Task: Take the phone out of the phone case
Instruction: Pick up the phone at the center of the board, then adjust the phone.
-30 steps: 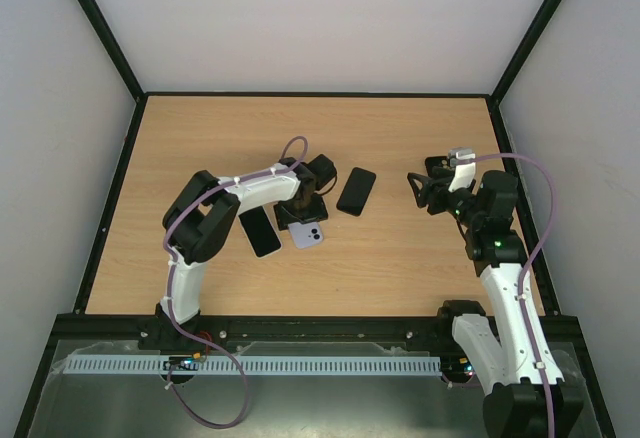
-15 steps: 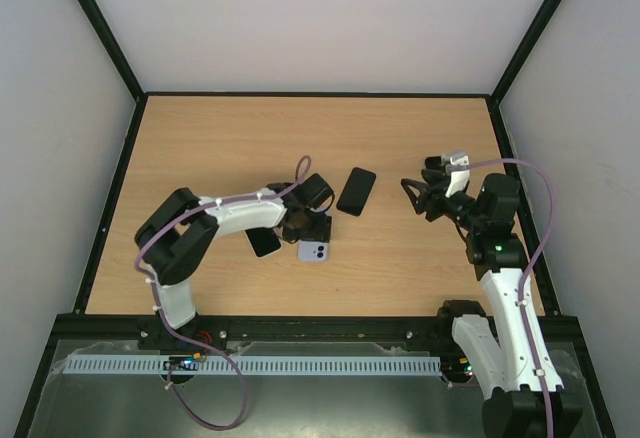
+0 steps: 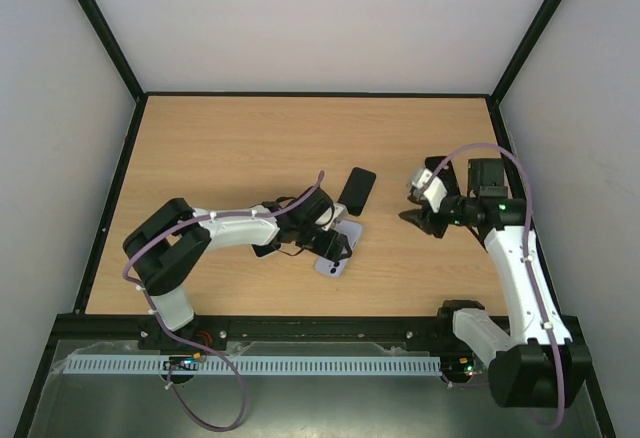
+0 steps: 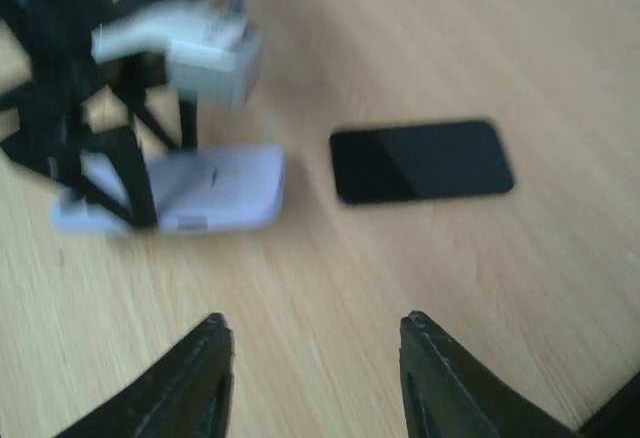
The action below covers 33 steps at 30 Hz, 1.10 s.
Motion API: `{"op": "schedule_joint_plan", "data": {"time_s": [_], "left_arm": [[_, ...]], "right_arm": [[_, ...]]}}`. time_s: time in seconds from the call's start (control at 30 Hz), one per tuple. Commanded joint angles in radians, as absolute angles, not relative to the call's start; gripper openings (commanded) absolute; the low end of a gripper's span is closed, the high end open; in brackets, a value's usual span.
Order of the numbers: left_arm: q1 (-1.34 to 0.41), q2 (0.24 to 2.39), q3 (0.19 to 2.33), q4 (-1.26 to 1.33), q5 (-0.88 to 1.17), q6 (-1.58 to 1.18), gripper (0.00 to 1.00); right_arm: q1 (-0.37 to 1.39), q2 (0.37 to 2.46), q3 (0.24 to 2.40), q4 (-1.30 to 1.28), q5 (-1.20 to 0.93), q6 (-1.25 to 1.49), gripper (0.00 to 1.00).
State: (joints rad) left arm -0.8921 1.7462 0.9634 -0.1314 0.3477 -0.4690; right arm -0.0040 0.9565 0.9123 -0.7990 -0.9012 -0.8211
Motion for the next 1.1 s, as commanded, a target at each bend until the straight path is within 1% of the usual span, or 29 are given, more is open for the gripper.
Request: {"op": "schedule_joint_plan", "data": {"time_s": [0.0,0.1,0.27,0.47,0.6,0.77,1.07], "left_arm": [[-0.894,1.737,0.962,-0.073,0.477,-0.4,0.54],[-0.894,1.749,0.975,-0.071,0.563,-0.393,0.54],[-0.895,1.779,1.006,-0.101,0.679,-0.377,0.54],[-0.894,1.811,1.037,-0.135,0.808,-0.338,0.54],[-0.895,1.84,1.048,-0.145,0.848,-0.325,0.53],[-0.893,1.866,1.048,-0.152,0.881,-0.312,0.52],[-0.878,1.908,1.066,-0.182,0.908,-0.288,0.52]], "right_arm": [[0.025,0.99,0.882,-1.07,-0.722,-1.244,0.43],[0.09,0.969,0.837,-1.038,-0.611,-1.331,0.42],[0.236,0.876,0.793,-0.912,-0.48,-1.36,0.38],[0.463,0.887,0.799,-0.876,-0.317,-1.385,0.42],[0.59,0.948,0.788,-0.868,-0.255,-1.35,0.42],[0.741,0.988,0.758,-0.835,-0.193,-1.299,0.39],[0.851,0.996,0.671,-0.754,-0.152,-1.299,0.39]]}}
